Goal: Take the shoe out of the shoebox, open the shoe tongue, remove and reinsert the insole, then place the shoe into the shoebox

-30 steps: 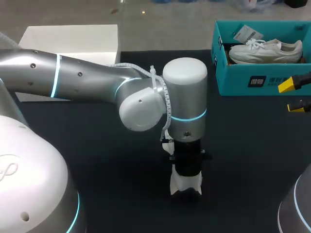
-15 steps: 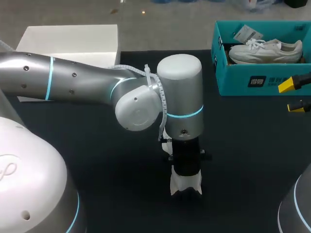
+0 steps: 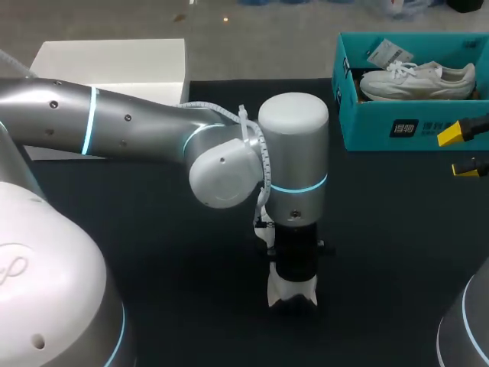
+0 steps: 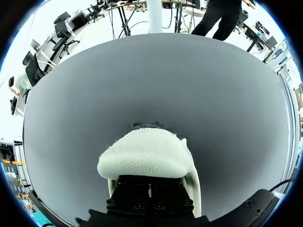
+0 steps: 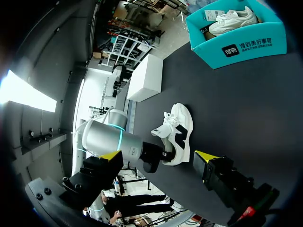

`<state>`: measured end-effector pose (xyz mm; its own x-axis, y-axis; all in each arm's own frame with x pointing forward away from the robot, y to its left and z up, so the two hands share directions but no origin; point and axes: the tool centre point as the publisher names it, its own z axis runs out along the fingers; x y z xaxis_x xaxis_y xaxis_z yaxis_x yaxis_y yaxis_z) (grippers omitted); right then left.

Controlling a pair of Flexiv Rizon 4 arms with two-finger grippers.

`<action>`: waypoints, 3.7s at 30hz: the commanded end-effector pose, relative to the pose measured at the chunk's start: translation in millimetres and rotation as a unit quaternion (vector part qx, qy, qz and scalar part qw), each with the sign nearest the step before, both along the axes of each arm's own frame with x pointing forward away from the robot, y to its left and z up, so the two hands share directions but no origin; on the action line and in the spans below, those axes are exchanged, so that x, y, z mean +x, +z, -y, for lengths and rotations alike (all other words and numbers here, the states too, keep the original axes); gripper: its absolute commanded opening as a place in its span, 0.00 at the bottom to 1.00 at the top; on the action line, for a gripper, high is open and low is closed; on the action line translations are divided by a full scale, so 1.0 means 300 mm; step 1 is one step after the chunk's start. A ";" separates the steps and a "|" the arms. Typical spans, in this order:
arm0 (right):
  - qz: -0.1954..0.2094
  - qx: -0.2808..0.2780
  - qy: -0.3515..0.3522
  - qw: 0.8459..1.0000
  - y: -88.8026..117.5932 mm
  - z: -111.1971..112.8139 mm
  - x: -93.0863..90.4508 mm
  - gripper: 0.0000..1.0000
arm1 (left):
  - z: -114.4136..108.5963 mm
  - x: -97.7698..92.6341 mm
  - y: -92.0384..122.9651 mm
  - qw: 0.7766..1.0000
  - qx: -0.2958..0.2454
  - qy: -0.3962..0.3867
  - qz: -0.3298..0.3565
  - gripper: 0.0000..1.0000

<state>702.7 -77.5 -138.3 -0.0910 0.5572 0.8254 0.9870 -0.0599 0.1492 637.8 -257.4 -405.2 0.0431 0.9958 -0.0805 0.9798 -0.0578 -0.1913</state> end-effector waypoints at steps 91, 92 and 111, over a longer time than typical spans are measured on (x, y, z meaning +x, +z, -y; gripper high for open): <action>0.000 -0.001 0.000 1.000 -0.001 0.000 -0.001 1.00 | -0.091 0.327 0.258 0.967 -0.003 0.114 0.228 1.00; 0.000 -0.001 0.000 1.000 -0.001 0.000 -0.001 1.00 | -0.093 0.334 0.269 0.966 -0.005 0.116 0.230 1.00; 0.000 -0.001 0.000 1.000 -0.001 0.000 -0.001 1.00 | -0.122 0.317 0.319 0.970 -0.001 0.120 0.212 0.00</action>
<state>702.7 -77.5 -138.3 -0.0909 0.5573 0.8253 0.9870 -0.0599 0.1491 735.1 -221.9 -310.0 -0.1598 0.9813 -0.1072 0.9564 0.1808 0.2293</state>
